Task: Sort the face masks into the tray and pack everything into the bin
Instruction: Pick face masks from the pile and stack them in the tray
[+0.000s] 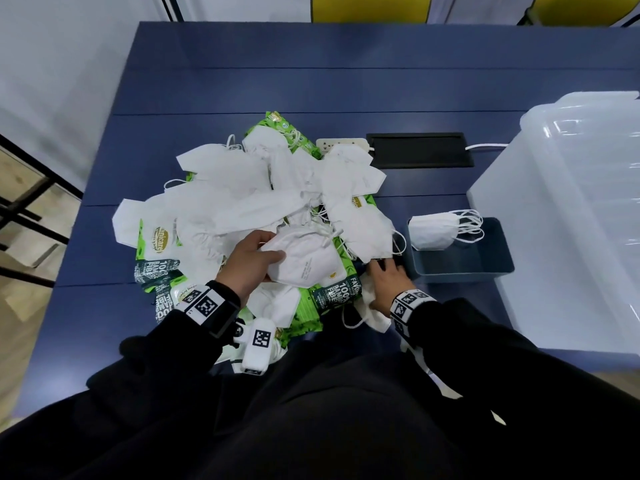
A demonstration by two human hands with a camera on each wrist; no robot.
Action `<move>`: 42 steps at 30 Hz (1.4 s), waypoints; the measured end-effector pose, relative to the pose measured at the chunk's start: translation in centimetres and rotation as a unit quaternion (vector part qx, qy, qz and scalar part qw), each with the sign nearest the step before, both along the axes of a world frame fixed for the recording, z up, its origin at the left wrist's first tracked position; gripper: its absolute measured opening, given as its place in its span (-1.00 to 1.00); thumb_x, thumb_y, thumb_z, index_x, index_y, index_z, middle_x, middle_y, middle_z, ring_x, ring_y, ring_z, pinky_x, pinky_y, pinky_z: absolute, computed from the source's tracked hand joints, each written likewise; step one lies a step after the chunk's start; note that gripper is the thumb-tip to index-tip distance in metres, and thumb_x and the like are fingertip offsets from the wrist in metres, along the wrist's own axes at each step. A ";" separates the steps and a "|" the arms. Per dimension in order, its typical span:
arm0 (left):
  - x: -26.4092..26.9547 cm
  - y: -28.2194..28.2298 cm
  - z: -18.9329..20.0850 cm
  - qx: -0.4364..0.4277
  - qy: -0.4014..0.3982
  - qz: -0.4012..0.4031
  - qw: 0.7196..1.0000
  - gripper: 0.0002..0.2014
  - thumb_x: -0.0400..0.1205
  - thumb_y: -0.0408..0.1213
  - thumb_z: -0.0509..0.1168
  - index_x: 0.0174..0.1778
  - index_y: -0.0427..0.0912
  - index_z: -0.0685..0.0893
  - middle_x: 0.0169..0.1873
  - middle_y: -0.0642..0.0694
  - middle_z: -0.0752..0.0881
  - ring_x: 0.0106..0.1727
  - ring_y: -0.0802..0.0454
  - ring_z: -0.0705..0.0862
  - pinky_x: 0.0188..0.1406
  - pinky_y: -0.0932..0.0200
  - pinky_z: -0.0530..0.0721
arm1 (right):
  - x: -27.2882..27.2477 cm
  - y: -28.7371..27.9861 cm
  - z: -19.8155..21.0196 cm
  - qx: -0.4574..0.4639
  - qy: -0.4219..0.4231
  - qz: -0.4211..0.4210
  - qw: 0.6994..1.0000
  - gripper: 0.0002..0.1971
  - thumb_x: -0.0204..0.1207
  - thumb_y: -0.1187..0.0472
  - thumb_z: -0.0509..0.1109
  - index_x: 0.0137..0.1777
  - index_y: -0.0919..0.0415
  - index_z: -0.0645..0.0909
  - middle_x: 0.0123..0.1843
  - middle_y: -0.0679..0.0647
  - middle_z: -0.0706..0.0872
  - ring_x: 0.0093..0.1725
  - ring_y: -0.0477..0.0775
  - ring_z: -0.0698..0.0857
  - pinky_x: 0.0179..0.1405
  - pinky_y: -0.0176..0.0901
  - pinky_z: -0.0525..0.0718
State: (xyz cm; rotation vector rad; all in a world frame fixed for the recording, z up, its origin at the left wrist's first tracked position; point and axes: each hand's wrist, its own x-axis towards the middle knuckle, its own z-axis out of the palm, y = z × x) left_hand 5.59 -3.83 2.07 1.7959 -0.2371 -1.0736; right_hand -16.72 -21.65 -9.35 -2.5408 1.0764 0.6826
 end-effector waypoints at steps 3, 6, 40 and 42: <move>-0.3 -0.1 -0.1 0.000 0.003 -0.004 1.000 -0.80 0.63 -0.47 0.42 0.11 -0.14 0.68 0.18 -0.27 0.75 0.08 -0.25 0.78 0.08 -0.33 0.81 | 0.3 -0.8 0.2 0.076 -0.035 -0.089 0.992 -0.19 0.39 0.36 0.54 0.58 0.15 0.20 0.38 0.37 0.55 0.24 0.45 0.70 0.17 0.13 0.70; -0.4 -0.1 -0.1 -0.006 0.000 -0.006 1.000 -0.79 0.64 -0.48 0.41 0.16 -0.19 0.67 0.14 -0.21 0.75 0.05 -0.20 0.77 0.00 -0.22 0.81 | 0.2 -1.2 1.2 0.109 -0.067 -0.101 0.987 -0.52 0.50 0.22 0.49 0.41 0.23 0.52 0.20 0.32 0.75 0.19 0.35 0.74 0.05 -0.07 0.64; -3.6 -2.5 2.5 -0.109 0.084 0.021 0.990 -0.76 0.69 -0.48 0.29 0.23 -0.23 0.72 -0.21 -0.16 0.81 -0.36 -0.09 0.75 -0.34 0.03 0.76 | 6.0 4.7 12.9 0.217 -0.500 -0.074 0.835 -0.60 0.23 -0.06 0.76 0.07 -0.04 0.82 0.25 -0.04 0.81 0.30 -0.12 0.71 0.38 -0.11 0.63; -3.4 -2.2 2.4 -0.116 0.111 0.047 0.986 -0.76 0.71 -0.44 0.28 0.24 -0.19 0.76 -0.23 -0.14 0.81 -0.37 -0.06 0.73 -0.34 0.04 0.74 | 6.1 4.7 12.3 0.161 -0.501 0.012 0.851 -0.54 0.32 -0.11 0.69 0.21 0.02 0.83 0.39 0.02 0.75 0.45 -0.04 0.63 0.51 0.01 0.54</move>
